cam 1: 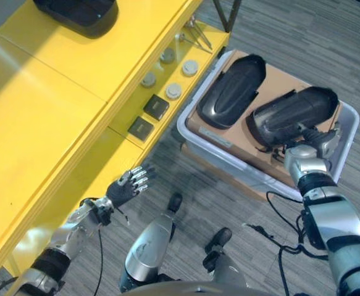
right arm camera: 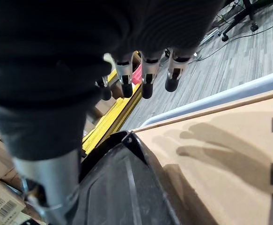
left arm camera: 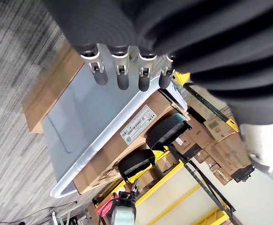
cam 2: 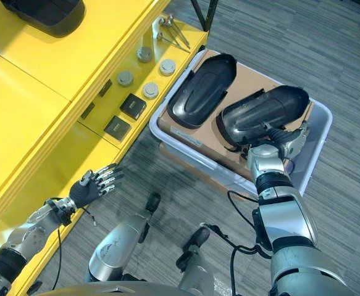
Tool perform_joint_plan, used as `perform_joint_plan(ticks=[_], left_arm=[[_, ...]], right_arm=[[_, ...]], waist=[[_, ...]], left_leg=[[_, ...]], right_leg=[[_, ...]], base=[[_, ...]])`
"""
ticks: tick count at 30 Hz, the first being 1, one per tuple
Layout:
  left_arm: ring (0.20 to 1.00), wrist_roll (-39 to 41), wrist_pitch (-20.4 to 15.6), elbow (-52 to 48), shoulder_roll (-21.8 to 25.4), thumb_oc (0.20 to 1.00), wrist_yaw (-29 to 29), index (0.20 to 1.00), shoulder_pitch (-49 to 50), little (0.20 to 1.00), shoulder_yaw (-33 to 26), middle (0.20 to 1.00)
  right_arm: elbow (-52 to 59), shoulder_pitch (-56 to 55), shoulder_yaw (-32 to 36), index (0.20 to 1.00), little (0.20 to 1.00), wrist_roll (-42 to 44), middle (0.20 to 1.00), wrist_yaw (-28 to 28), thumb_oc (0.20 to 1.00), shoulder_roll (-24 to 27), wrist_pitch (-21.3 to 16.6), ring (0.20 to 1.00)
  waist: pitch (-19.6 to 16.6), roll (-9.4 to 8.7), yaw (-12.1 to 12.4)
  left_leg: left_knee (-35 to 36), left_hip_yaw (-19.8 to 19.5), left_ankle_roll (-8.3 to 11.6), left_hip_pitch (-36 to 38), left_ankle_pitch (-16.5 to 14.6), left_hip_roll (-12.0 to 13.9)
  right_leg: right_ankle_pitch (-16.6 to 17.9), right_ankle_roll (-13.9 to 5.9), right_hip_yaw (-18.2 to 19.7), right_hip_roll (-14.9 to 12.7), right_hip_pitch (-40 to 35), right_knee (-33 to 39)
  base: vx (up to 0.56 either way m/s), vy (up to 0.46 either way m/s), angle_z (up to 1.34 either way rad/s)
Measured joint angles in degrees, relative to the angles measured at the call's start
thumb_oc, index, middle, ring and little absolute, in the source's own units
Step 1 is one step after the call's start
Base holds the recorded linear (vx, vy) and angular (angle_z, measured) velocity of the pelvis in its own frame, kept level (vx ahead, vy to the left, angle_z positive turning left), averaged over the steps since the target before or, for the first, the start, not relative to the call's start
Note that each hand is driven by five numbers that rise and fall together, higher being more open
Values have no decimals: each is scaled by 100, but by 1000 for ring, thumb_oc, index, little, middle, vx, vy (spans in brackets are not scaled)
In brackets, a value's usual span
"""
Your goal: Move parts from the plastic box to the shelf.
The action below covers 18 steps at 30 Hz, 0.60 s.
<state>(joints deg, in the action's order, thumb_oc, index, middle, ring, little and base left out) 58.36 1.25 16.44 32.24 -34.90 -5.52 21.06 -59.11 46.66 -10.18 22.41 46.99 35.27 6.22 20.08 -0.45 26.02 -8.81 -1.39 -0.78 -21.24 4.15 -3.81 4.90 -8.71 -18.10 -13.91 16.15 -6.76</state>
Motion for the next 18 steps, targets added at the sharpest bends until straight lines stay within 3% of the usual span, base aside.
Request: perform_joint_plan(ticks=[11,18], left_arm=[[1000,4,-124,55,-20,1000,-3,1000,-79,1000,174,1000],[1000,118,-267,129,-18,1000,-3,1000,-441,1000,289,1000]], right_arm=[[-271,-116,-34,1000,1000,227,1000,-11,1000,-110,18,1000],[-706,-64,16,1000,1000,431,1000,-82,1000,-88,-465,1000]], waist=[[110,75,-62],[327,68,-111]], left_leg=[[-4,-12,-7,-85,6,9],[-80,-11,-1,-229,1,41]], right_leg=[[-34,43,10,12,122,-119],[-73,40,12,28,273,-188]], base=[[-8,-1,0],[-39,-3,-1]])
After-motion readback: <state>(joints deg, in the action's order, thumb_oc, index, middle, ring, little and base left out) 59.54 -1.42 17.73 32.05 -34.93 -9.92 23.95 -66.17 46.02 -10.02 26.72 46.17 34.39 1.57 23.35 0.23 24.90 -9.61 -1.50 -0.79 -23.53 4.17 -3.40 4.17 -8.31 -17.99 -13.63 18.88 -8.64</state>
